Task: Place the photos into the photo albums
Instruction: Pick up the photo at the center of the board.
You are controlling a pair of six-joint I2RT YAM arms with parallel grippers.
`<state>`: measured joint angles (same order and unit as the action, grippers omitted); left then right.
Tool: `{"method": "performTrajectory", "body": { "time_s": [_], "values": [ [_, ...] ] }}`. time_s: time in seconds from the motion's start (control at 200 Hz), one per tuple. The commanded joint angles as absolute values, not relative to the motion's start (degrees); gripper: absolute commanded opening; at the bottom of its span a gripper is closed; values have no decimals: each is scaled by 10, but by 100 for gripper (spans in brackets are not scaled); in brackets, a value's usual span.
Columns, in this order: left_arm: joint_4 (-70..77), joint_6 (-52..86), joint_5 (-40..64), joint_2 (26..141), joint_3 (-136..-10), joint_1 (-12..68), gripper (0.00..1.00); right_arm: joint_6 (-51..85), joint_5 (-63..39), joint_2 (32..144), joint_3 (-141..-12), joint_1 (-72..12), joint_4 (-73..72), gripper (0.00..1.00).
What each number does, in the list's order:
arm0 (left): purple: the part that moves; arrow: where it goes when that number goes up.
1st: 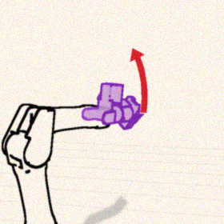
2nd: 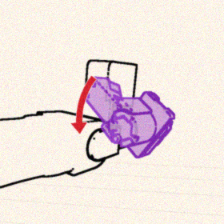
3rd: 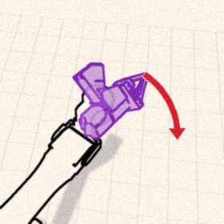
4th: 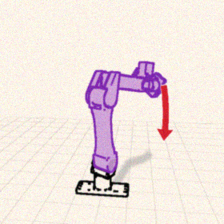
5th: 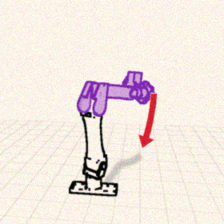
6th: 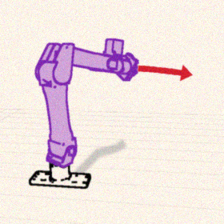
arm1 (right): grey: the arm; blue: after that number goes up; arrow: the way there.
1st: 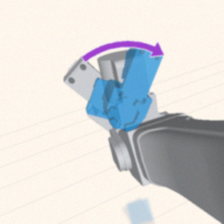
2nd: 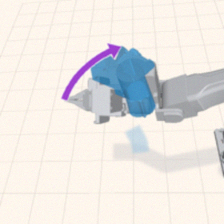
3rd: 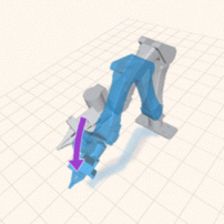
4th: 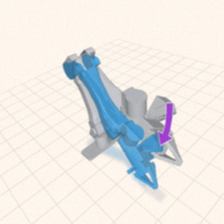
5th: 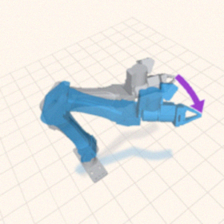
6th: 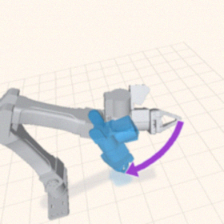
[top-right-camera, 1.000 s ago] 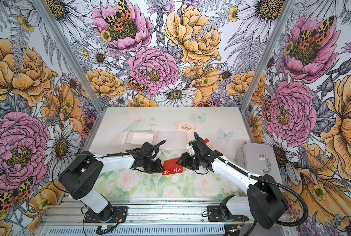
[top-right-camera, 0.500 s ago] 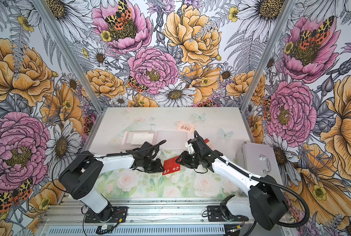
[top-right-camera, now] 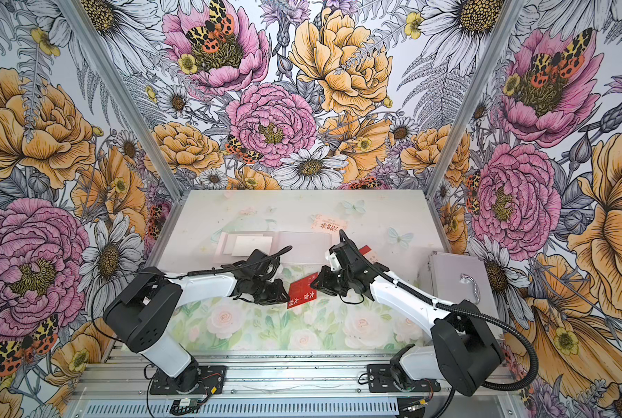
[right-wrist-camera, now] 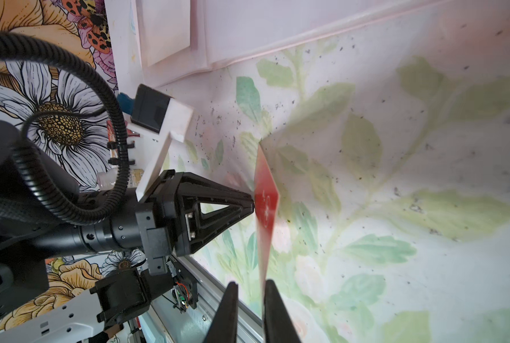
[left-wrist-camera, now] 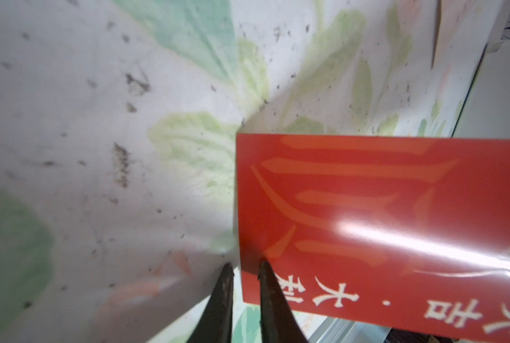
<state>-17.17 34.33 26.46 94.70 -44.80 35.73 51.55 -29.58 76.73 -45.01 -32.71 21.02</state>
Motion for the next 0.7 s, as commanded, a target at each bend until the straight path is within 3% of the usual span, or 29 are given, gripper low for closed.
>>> {"method": "performTrajectory", "body": {
  "time_s": [0.0, 0.315, 0.691],
  "values": [
    [-169, 333, 262, 932, -461, 350, 19, 512, -282, 779, -465, -331, 204, 14],
    [-169, 334, 258, 903, -459, 332, 19, 503, -285, 791, -475, -327, 205, 0],
    [-182, 323, 267, 828, -447, 224, 20, 493, -307, 795, -506, -312, 205, 0]
  ]
}}
